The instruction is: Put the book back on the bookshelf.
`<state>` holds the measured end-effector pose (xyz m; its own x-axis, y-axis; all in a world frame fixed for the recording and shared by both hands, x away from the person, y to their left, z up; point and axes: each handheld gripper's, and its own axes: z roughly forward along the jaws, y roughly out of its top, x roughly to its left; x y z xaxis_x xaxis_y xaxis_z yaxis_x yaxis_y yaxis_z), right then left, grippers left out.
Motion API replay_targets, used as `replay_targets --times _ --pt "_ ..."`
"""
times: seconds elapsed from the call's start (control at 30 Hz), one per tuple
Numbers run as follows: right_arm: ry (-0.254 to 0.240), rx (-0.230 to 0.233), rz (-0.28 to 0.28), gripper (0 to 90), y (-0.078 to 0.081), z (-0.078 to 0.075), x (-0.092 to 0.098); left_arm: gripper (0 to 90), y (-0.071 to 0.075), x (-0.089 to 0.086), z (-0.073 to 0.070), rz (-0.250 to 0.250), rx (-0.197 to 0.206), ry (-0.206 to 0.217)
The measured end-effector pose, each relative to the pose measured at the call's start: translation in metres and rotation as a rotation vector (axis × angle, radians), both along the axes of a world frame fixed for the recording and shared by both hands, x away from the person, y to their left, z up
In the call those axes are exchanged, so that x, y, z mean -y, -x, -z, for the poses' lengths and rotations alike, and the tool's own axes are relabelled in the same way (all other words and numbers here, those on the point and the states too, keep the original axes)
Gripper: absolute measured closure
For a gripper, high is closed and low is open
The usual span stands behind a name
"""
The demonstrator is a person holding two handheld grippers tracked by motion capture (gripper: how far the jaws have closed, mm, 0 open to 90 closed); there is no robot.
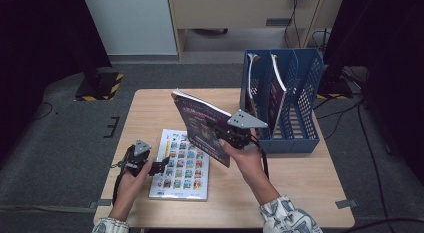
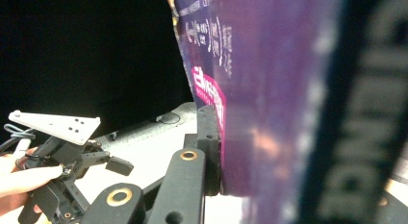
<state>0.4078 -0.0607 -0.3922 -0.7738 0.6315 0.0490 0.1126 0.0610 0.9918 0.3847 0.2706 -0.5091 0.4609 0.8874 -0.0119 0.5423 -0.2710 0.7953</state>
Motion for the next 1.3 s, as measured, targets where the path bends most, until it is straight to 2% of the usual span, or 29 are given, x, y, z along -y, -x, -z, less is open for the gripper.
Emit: replay_targets --times 0.53,0.9,1.3 --pt "0.011 0.001 -0.002 83.9 0.004 -0.002 0.004 5.2 0.001 0.000 -0.001 -0.002 0.002 -0.008" --pt "-0.015 -0.006 0.025 83.9 0.005 -0.007 0.014 5.2 0.001 0.000 -0.001 -0.005 0.002 -0.015" --pt "-0.016 -0.014 0.033 83.9 0.007 -0.008 0.018 5.2 0.002 0.000 -0.002 -0.002 0.008 -0.025"
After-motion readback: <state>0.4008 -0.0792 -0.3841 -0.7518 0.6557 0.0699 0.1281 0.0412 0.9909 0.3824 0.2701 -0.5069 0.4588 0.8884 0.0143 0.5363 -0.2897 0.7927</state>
